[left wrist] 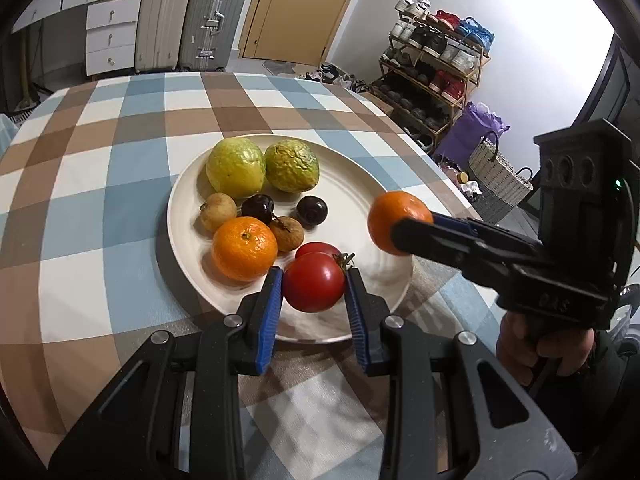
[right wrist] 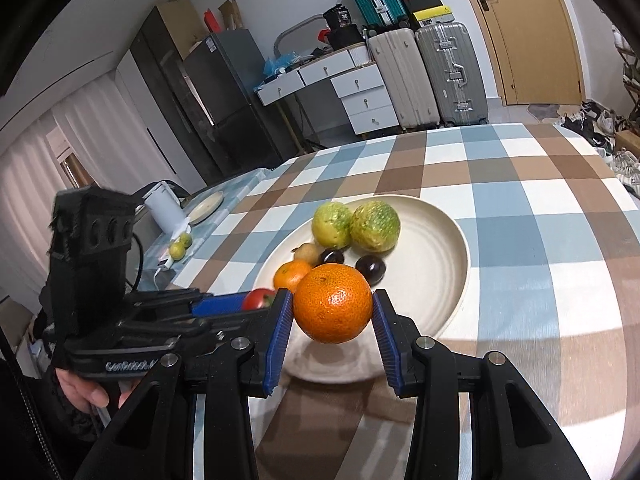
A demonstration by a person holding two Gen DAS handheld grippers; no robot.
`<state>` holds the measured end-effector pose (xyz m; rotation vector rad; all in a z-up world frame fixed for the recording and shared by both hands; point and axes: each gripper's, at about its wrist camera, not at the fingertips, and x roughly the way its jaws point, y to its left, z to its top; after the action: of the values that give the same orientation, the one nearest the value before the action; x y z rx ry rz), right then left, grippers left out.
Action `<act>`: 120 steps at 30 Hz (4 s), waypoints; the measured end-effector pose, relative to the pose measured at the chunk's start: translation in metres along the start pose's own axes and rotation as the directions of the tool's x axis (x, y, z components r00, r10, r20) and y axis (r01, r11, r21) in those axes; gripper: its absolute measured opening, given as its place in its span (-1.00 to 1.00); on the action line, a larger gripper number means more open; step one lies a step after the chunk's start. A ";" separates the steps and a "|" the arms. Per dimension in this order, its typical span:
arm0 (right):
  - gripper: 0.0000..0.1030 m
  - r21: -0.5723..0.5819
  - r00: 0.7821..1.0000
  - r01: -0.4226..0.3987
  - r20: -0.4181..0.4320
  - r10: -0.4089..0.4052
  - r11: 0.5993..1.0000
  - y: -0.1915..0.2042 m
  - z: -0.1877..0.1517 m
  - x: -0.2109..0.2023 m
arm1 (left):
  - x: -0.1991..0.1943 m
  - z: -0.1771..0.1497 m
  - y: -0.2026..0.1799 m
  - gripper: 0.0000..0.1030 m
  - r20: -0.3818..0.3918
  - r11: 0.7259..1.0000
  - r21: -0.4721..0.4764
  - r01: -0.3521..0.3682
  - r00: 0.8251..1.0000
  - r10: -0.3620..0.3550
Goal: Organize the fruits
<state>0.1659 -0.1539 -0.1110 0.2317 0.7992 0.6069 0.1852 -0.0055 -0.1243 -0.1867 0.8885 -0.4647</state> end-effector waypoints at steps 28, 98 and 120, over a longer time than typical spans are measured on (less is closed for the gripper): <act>0.35 0.062 1.000 -0.015 -0.008 0.016 0.998 -0.014 0.008 0.023 | 0.002 0.001 0.015 -0.21 0.033 0.998 -0.052 0.022 0.999 -0.020; 0.99 -0.200 0.779 0.415 0.581 -0.233 0.887 0.094 -0.078 -0.132 | -0.160 -0.089 -0.038 0.98 0.580 0.883 -0.133 -0.450 0.687 0.437; 1.00 -0.178 0.872 0.362 0.411 -0.265 0.915 0.060 -0.070 -0.085 | -0.116 -0.089 -0.032 0.99 0.538 0.870 -0.074 -0.487 0.715 0.446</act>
<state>0.0440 -0.1574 -0.0826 -0.0192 0.3640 0.3289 0.0430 0.0233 -0.0873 -0.0121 0.3268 0.0482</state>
